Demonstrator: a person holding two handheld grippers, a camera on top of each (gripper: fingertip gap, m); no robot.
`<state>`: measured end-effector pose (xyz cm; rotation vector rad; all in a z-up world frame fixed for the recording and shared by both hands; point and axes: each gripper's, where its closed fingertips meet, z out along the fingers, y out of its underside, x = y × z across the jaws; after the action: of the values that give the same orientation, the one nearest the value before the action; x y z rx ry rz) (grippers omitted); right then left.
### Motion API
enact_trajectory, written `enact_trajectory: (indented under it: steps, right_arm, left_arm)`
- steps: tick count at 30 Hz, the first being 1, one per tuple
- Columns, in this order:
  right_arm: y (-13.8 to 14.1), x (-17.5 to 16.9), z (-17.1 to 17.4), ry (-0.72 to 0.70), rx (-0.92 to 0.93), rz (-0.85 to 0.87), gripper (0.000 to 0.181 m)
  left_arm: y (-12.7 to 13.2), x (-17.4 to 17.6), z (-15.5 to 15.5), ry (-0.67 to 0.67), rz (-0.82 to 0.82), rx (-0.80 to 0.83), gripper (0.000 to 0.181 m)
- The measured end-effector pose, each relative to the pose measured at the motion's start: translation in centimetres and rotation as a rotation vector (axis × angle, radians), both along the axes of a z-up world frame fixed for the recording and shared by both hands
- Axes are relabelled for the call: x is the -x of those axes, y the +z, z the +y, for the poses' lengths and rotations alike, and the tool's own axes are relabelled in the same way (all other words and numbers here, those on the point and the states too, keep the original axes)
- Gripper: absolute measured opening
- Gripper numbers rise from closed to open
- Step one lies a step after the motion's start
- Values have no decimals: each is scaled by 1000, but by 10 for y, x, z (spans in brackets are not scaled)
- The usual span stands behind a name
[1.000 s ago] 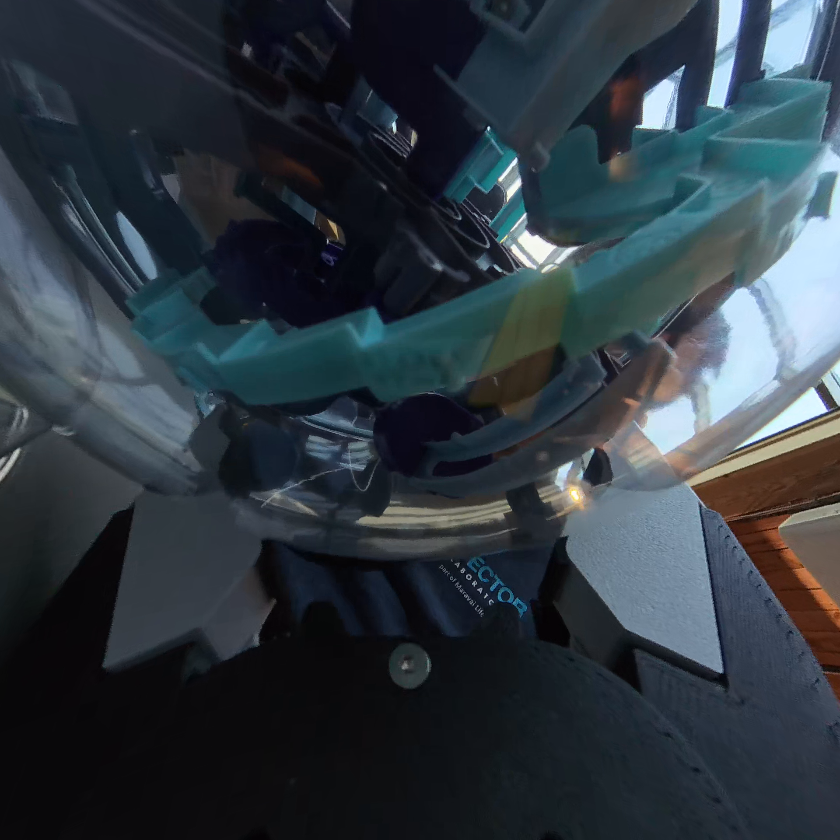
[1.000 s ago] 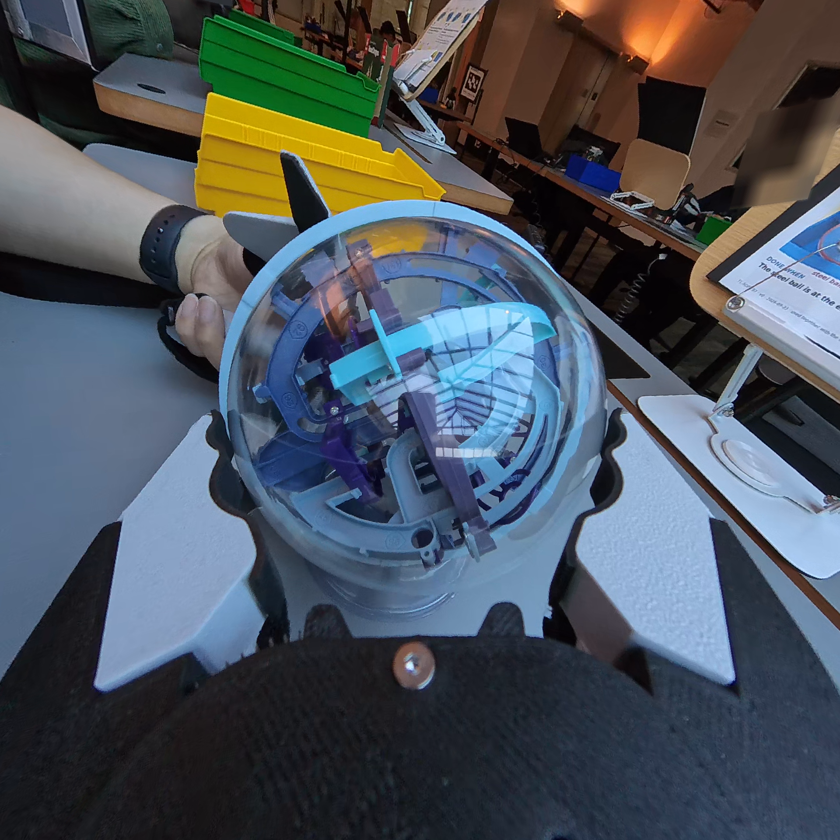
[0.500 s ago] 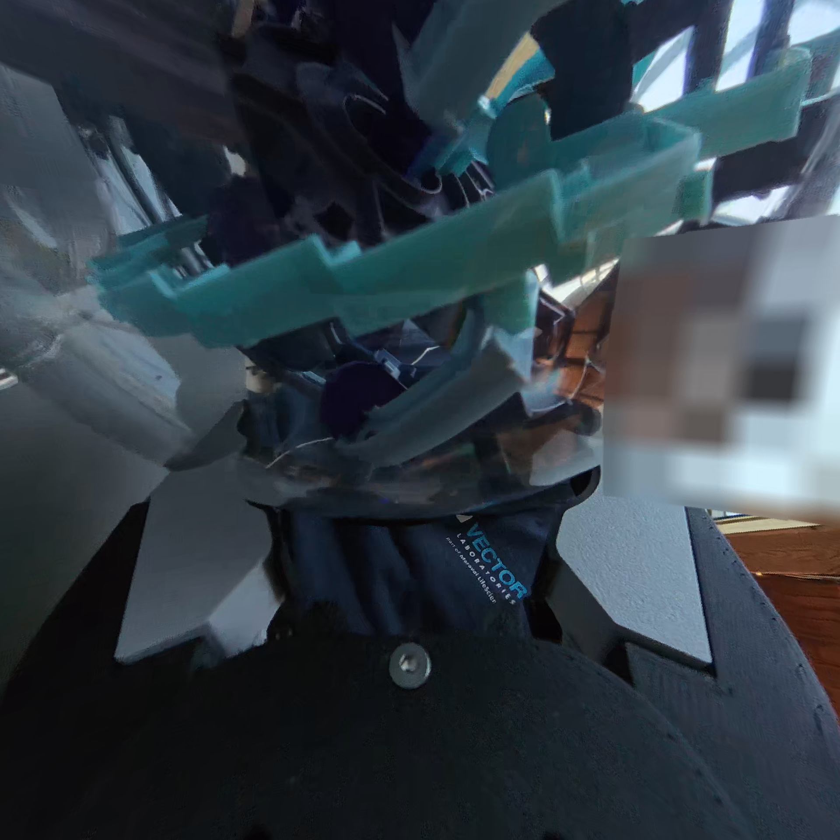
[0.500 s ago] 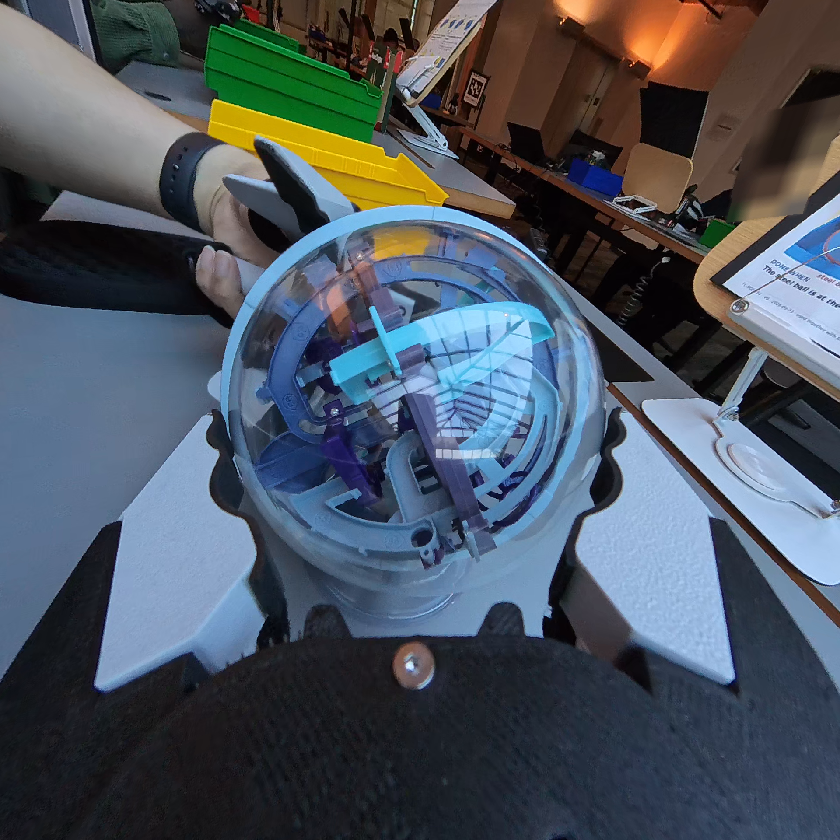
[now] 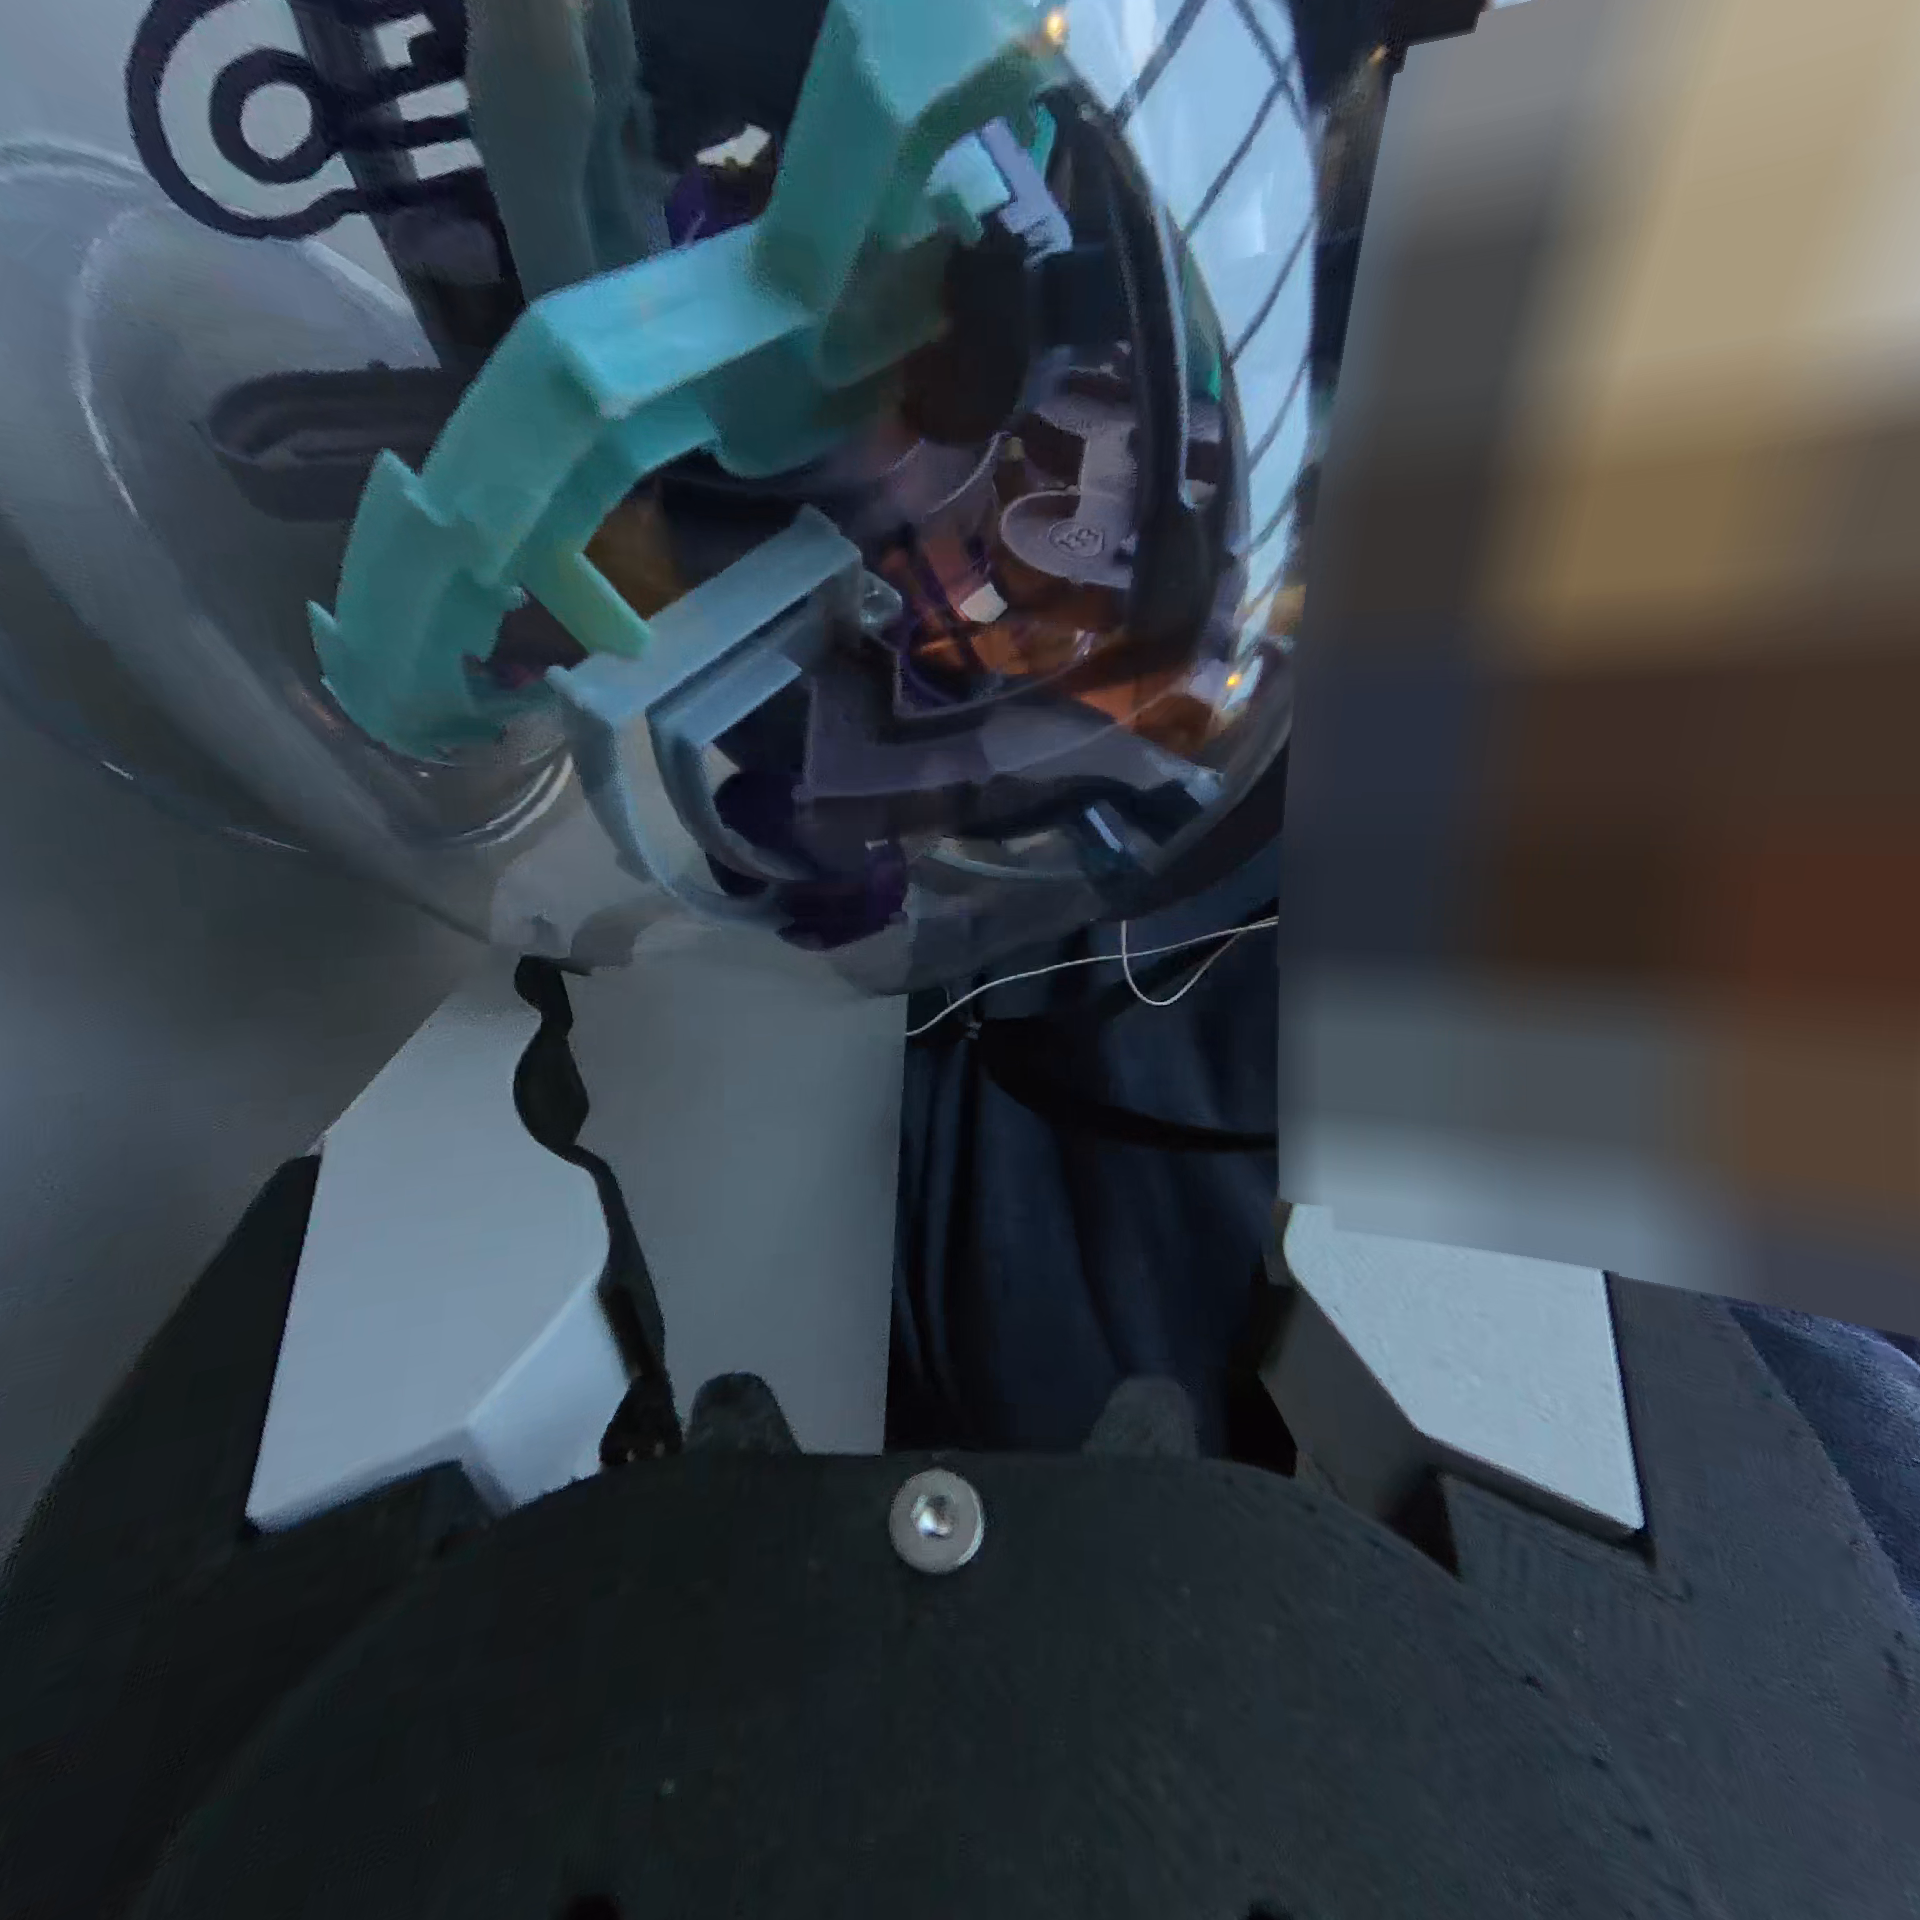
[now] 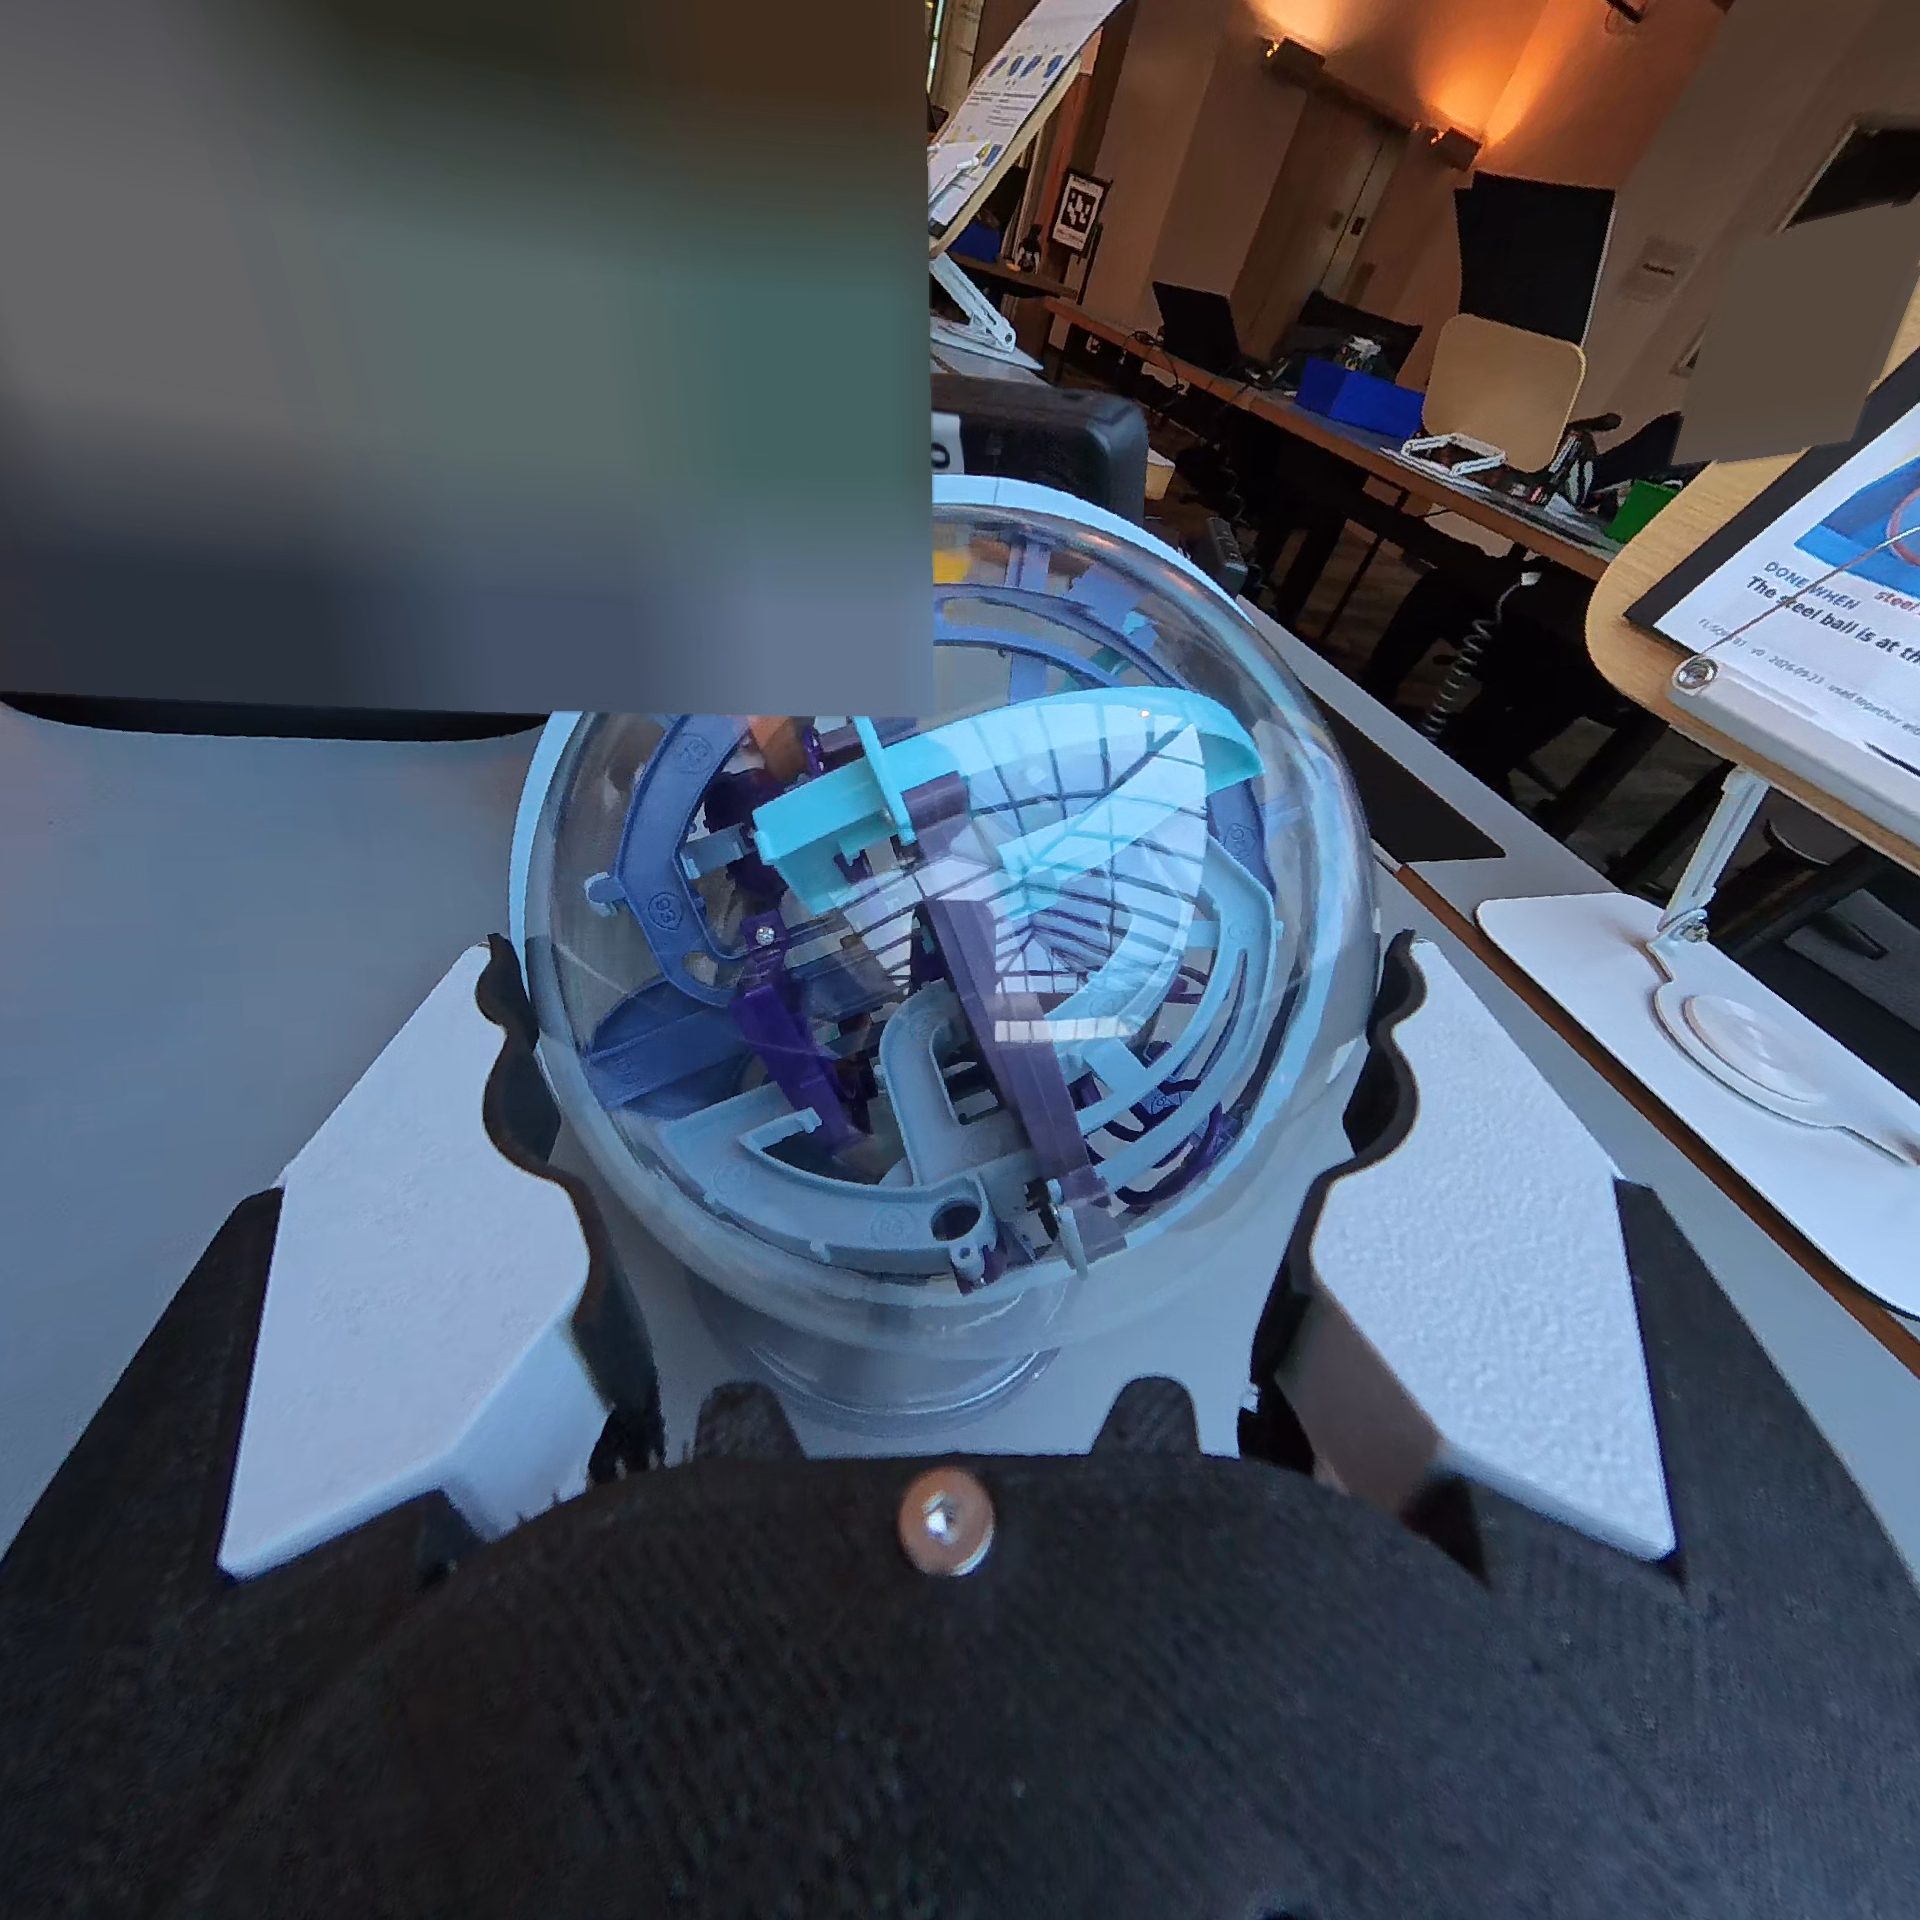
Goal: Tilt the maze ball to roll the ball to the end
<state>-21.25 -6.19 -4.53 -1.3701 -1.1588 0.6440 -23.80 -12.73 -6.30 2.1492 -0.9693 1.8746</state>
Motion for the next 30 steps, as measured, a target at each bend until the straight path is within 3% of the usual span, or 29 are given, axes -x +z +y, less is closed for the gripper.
enact_trajectory:
  steps: [1, 8, 10, 14, 20, 30]
  right_arm:
    - [0, 0, 0, 1, 0, 2, 155]
    - [0, 1, -1, 1, -6, 6, 155]
    - [0, 1, -1, 1, -9, 6, 155]
    - [1, 2, -2, 3, -20, 6, 155]
    - [1, 3, -3, 2, -26, 7, 155]
    - [1, 3, -3, 3, -26, 10, 156]
  left_arm:
    - [-1, 2, 3, 10, 14, -43, 146]
    - [9, 5, 38, 157, -2, -480, 152]
    - [19, 0, 48, 217, -84, -637, 158]
    - [39, -6, 59, 339, -293, -886, 153]
    - [35, -10, 66, 349, -303, -984, 139]
    - [17, -12, 62, 272, -245, -1044, 147]
